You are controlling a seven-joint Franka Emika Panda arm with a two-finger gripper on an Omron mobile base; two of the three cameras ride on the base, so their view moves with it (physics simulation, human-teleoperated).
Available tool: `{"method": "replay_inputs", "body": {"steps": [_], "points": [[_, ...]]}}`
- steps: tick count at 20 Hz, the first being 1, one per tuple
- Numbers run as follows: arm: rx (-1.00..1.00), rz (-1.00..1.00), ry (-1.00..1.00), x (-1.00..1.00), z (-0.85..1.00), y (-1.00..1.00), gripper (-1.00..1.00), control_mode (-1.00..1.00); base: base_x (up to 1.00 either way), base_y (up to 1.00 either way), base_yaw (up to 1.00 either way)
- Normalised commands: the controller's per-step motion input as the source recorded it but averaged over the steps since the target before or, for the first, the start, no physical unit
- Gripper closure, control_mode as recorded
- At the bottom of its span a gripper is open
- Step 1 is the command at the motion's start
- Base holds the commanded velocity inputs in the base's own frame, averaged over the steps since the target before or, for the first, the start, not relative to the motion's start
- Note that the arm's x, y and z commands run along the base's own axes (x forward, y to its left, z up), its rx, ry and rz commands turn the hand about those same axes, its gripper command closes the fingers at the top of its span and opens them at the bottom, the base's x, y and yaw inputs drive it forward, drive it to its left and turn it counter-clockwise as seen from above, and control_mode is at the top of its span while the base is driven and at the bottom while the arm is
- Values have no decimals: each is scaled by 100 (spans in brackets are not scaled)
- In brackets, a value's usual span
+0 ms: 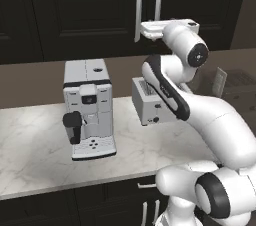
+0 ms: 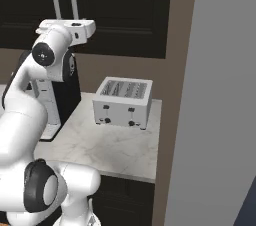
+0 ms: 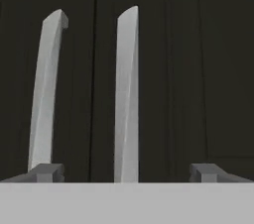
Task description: Open the cabinet directly in front. Then move the liquor and the mug to the dining counter with the jar on it.
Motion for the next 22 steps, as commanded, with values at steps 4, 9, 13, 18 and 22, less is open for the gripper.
{"method": "replay_inputs", "body": {"steps": [4, 9, 13, 18, 22], "points": [[0, 0, 21, 98, 0, 0, -100, -100, 0, 0, 0], [0, 0, 25, 100, -3, 1, -100, -100, 0, 0, 0], [0, 0, 27, 100, -23, 10, -100, -100, 0, 0, 0], [0, 0, 14, 79, -24, 8, 100, -100, 0, 0, 0], [0, 0, 0, 0, 0, 0, 100, -100, 0, 0, 0]]}}
